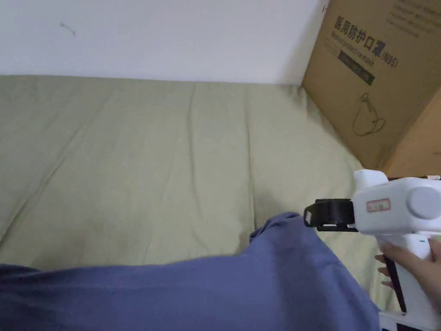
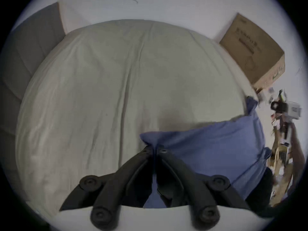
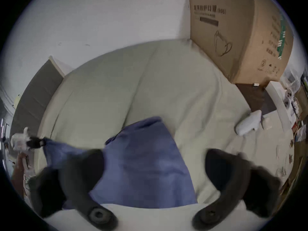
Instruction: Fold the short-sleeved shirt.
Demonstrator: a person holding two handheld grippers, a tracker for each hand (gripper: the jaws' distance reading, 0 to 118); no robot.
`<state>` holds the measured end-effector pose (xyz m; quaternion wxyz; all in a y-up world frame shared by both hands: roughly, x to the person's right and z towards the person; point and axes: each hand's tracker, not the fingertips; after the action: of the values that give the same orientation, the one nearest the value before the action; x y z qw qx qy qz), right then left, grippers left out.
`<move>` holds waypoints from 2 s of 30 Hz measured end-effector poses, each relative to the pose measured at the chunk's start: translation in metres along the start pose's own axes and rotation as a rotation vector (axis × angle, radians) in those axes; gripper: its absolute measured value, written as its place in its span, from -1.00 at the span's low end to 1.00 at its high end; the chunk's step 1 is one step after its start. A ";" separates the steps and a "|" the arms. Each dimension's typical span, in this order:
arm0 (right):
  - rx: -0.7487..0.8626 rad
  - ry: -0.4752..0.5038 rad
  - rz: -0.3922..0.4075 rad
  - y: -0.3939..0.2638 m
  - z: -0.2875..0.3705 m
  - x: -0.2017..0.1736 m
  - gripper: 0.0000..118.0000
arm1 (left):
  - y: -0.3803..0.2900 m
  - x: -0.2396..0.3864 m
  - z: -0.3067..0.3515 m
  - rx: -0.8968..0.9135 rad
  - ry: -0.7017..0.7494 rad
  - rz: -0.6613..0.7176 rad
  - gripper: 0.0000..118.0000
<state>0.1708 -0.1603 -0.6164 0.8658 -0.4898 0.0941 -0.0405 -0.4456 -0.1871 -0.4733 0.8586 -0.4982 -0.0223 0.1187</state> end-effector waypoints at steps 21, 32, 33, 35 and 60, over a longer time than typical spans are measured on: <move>0.040 0.131 -0.086 -0.025 0.084 0.022 -0.94 | -0.024 0.021 0.074 0.078 -0.030 -0.019 -0.96; 0.021 0.143 -0.217 -0.184 0.179 0.065 -0.94 | -0.122 0.003 0.125 0.056 -0.050 -0.049 -0.96; 0.001 0.124 -0.225 -0.199 0.179 0.066 -0.94 | -0.133 0.002 0.128 0.038 -0.062 -0.047 -0.96; -0.027 0.105 -0.241 -0.223 0.174 0.070 -0.94 | -0.153 0.005 0.130 -0.012 -0.080 -0.028 -0.96; 0.229 -0.055 0.032 -0.203 0.161 -0.061 0.75 | -0.167 0.114 0.151 0.326 0.052 -0.074 0.73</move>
<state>0.1480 -0.1199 -0.3545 0.9188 -0.3872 0.0731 -0.0236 -0.3281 -0.1124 -0.2629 0.9321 -0.3540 0.0012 0.0762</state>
